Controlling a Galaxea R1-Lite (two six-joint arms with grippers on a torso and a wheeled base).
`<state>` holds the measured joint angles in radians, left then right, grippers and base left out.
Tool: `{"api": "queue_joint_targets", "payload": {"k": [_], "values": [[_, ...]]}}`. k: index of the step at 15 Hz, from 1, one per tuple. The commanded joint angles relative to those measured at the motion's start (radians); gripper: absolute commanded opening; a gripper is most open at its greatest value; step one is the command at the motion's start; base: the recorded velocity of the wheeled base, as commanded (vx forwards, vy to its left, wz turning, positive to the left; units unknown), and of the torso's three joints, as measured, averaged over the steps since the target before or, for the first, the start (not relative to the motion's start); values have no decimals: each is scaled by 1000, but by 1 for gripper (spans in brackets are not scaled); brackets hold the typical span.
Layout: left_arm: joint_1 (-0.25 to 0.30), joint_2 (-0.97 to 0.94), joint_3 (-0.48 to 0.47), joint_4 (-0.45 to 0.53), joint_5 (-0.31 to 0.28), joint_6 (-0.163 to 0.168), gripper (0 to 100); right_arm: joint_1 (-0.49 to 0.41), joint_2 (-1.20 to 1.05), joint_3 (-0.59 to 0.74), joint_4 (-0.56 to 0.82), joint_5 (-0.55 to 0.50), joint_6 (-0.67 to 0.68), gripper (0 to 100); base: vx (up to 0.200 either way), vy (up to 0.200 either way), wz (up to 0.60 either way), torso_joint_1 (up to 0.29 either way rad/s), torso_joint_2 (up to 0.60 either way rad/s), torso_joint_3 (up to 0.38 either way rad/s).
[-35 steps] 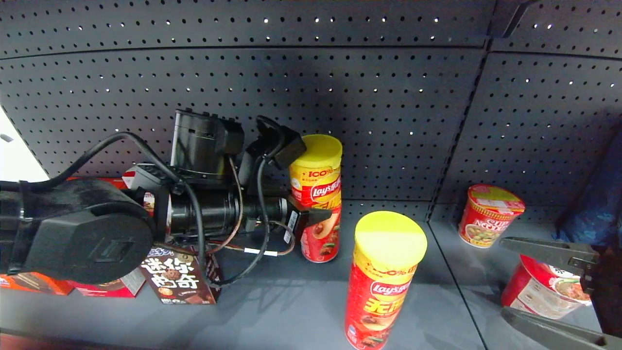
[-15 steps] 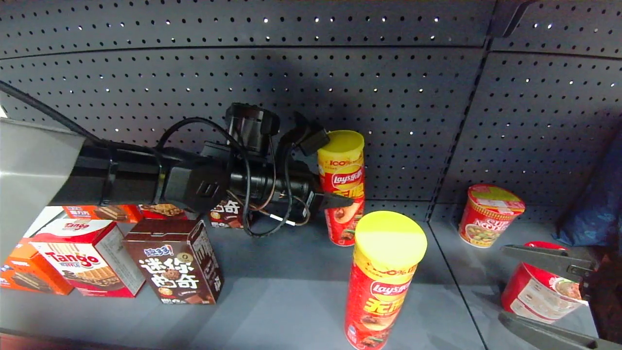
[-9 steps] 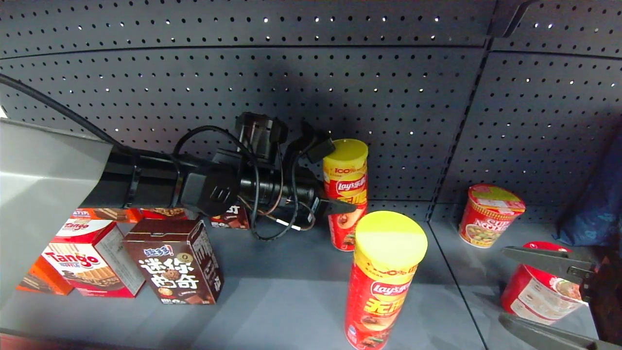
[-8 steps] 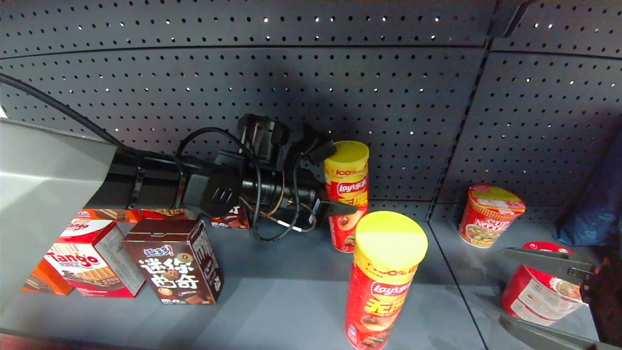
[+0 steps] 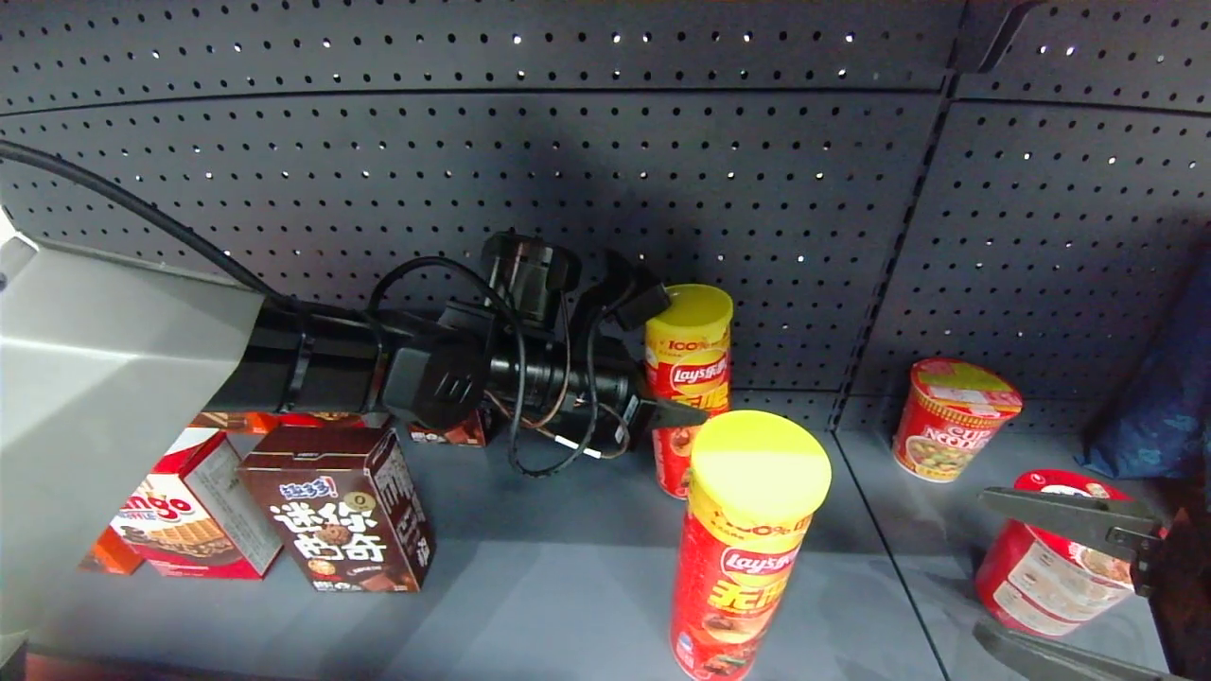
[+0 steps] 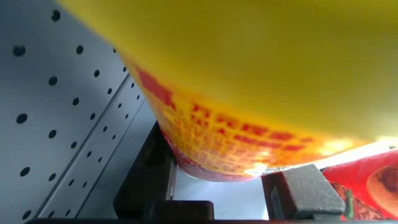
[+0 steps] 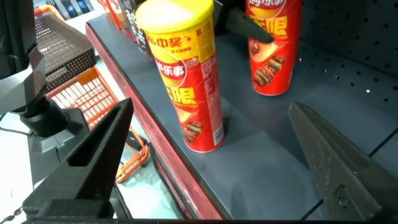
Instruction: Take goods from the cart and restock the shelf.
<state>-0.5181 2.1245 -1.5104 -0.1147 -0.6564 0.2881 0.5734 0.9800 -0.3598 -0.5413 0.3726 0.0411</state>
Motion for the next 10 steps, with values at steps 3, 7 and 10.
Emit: {"api": "queue_joint_targets", "payload": {"k": [3, 7, 10], "values": [[0, 8, -1, 0, 0, 0, 0, -6, -6, 9, 0, 0, 0, 100, 0, 0, 0, 0, 0, 0], [0, 9, -1, 0, 3, 0, 0, -6, -6, 9, 0, 0, 0, 100, 0, 0, 0, 0, 0, 0], [-2, 19, -1, -2, 3, 3, 0, -6, -6, 9, 0, 0, 0, 100, 0, 0, 0, 0, 0, 0]]}}
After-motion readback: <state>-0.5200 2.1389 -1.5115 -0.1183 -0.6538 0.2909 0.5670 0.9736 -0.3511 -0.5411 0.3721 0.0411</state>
